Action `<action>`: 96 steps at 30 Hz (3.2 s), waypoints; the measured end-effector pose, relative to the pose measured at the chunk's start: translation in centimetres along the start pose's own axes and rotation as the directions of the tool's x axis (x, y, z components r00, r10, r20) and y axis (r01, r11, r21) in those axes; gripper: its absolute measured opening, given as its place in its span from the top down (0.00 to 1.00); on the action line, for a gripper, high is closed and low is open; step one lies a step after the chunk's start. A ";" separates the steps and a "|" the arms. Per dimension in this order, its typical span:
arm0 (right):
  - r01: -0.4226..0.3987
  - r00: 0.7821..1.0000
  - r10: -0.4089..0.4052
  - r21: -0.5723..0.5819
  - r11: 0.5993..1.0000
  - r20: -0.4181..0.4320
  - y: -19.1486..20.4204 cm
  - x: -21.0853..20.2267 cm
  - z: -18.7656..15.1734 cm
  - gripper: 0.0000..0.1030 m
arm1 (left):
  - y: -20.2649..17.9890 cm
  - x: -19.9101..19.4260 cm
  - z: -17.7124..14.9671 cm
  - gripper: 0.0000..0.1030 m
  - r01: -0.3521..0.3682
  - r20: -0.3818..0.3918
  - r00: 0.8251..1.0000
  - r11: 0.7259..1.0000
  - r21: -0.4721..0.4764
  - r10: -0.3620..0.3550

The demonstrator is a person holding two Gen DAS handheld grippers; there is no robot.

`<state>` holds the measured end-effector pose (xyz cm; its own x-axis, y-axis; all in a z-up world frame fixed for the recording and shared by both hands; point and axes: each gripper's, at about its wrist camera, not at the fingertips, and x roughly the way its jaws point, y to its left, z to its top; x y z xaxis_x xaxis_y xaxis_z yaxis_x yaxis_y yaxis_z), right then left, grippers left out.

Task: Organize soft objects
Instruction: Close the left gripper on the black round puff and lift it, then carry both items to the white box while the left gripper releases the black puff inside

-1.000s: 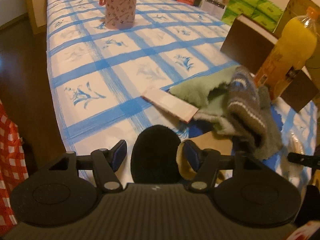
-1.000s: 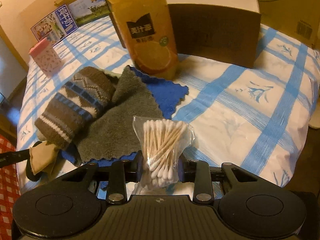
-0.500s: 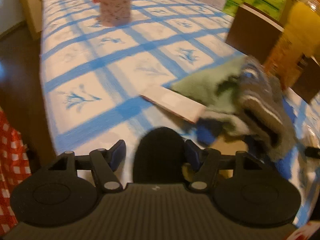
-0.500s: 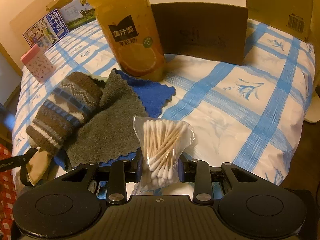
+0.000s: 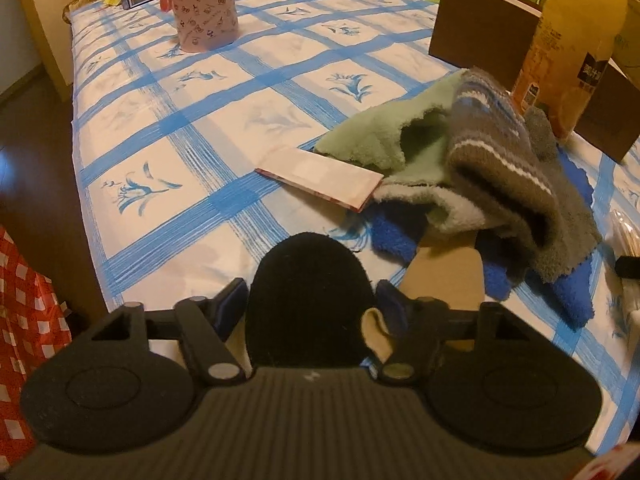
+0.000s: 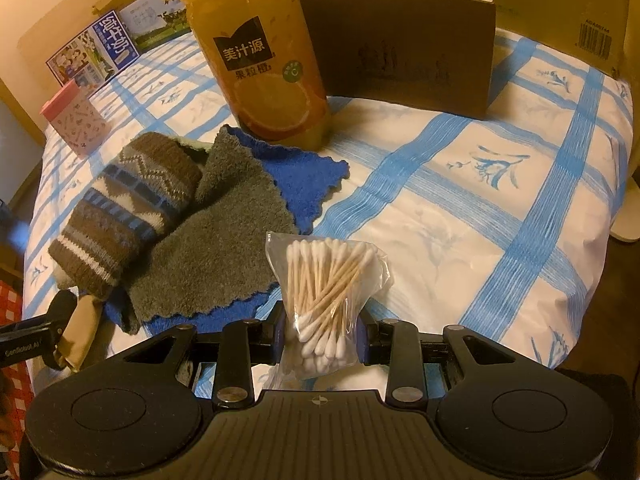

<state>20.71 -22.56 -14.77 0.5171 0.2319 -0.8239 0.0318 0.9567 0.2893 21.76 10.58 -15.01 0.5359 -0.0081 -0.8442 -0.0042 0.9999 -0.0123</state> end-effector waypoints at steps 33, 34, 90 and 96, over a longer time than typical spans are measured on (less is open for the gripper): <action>-0.052 0.993 0.057 -0.048 0.997 0.108 0.1 -3.7 0.6 0.67 | 2.3 -10.7 3.6 0.42 0.050 0.189 0.981 0.995 -0.089 -0.032; -0.049 0.992 0.055 -0.051 0.997 0.113 0.1 -4.0 0.6 0.67 | 1.6 -10.9 3.6 0.42 0.065 0.187 0.981 0.995 -0.077 -0.049; -0.162 0.960 0.243 -0.431 0.888 0.141 -17.9 6.3 33.3 0.65 | -39.9 7.3 32.0 0.41 -0.045 0.123 0.992 0.994 0.098 0.033; -0.132 0.960 0.229 -0.459 0.879 0.163 -18.5 7.2 33.3 0.36 | -40.3 8.9 32.5 0.30 -0.101 0.116 0.989 0.990 0.100 0.090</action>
<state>52.34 -44.41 -9.84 0.6427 0.4133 -0.6451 -0.4326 0.8907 0.1396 54.13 -29.41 -4.61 0.6275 0.0827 -0.7742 0.0262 0.9915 0.1271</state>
